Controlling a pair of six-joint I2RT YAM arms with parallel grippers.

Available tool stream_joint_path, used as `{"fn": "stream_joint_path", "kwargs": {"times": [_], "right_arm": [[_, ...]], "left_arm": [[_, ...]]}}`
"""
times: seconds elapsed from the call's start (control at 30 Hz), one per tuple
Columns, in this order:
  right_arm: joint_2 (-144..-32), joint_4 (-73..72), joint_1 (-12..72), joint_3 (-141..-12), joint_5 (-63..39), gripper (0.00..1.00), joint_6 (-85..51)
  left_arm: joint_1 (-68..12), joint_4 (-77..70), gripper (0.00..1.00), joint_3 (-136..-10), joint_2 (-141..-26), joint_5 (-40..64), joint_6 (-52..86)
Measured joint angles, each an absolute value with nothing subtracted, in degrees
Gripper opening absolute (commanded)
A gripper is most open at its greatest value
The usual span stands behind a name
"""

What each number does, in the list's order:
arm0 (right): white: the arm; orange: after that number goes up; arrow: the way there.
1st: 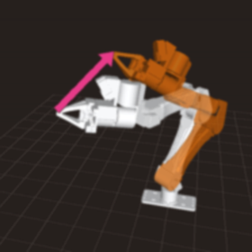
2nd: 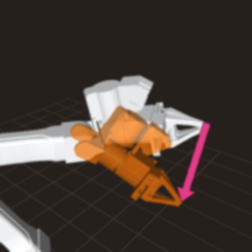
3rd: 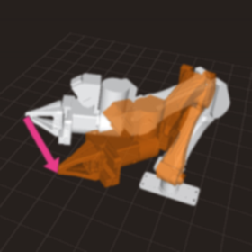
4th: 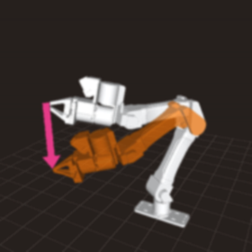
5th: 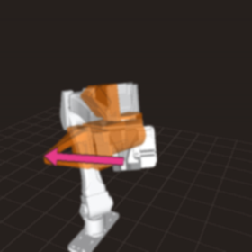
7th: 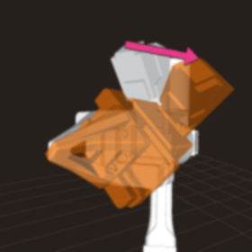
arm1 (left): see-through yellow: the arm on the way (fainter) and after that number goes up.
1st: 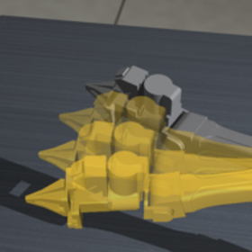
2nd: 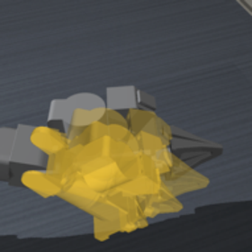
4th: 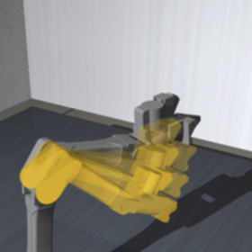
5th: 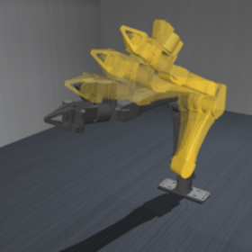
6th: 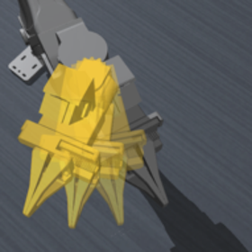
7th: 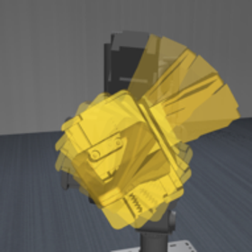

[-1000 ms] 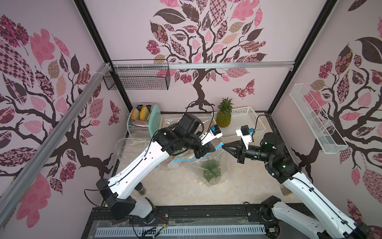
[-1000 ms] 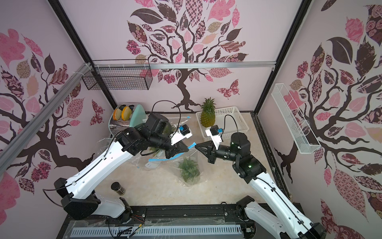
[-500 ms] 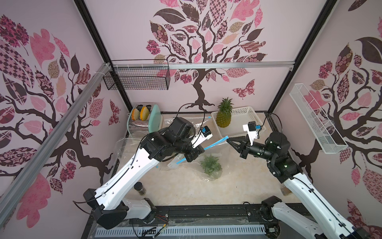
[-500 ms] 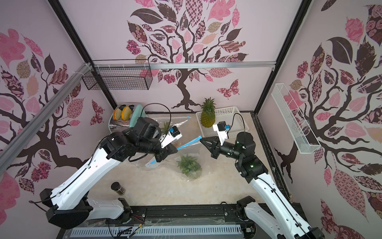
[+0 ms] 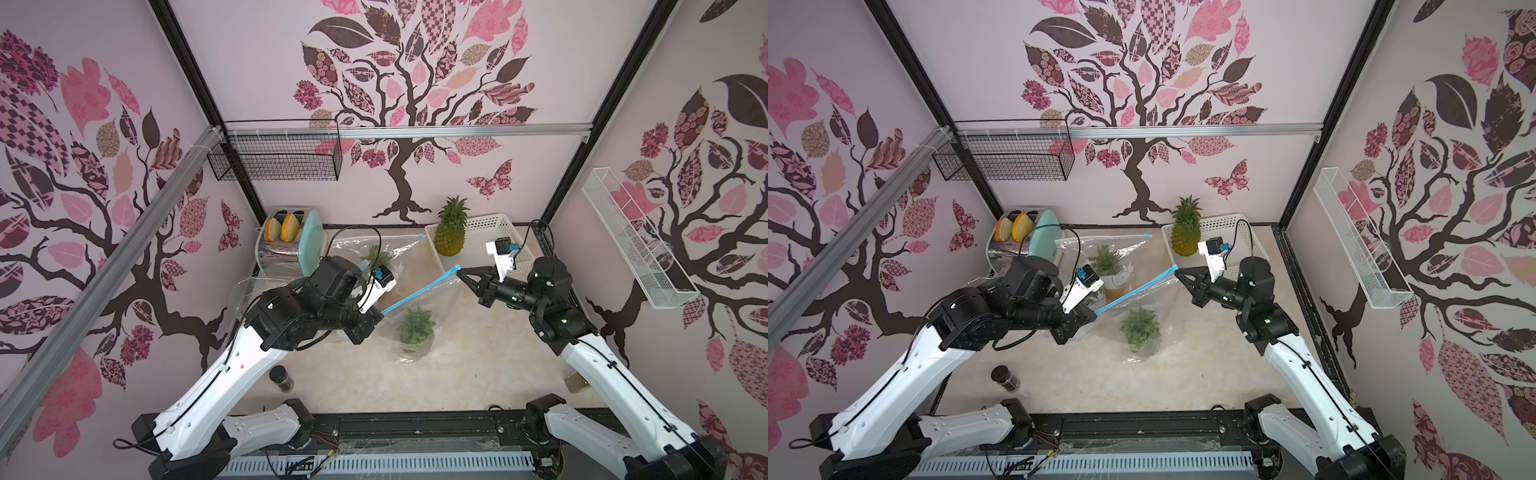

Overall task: Open the zip-top bag and take out the pineapple
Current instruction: Unzip the zipper on the zipper food storage bag.

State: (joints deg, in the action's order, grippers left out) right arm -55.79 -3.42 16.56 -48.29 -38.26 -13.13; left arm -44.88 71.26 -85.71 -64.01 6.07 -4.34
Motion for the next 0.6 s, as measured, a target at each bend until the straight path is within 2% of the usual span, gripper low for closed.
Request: {"fn": "stream_joint_path", "kwargs": {"times": [0.2, 0.3, 0.33, 0.4, 0.43, 0.5, 0.6], "right_arm": [[-58.8, -6.0, 16.1, -48.3, -39.0, 0.00, -13.1], [-59.6, -6.7, 16.0, -48.4, -39.5, 0.00, -13.1], [-59.7, -6.7, 15.9, -48.4, -39.7, 0.03, -13.0], [-59.6, -6.5, 15.7, -48.5, -39.9, 0.23, -12.9], [-59.5, -6.1, 15.4, -48.7, -39.6, 0.32, -12.6], [-59.4, -4.4, 14.5, -49.8, -39.0, 0.44, -12.0], [-58.1, -0.5, 13.8, -52.1, -38.0, 0.50, -11.2]], "left_arm": [[-44.8, 71.0, 0.00, -83.7, -61.5, 5.8, -1.8], [-44.6, 70.1, 0.05, -83.0, -61.0, 6.5, -1.1], [-44.6, 69.8, 0.11, -82.8, -60.9, 6.8, -1.0], [-44.6, 69.2, 0.21, -82.7, -60.9, 7.4, -0.8], [-44.6, 69.1, 0.29, -82.7, -60.9, 7.6, -0.7], [-44.5, 69.1, 0.39, -82.9, -60.9, 7.6, -0.5], [-44.5, 68.4, 0.47, -85.5, -62.2, 5.6, -0.4]]}}
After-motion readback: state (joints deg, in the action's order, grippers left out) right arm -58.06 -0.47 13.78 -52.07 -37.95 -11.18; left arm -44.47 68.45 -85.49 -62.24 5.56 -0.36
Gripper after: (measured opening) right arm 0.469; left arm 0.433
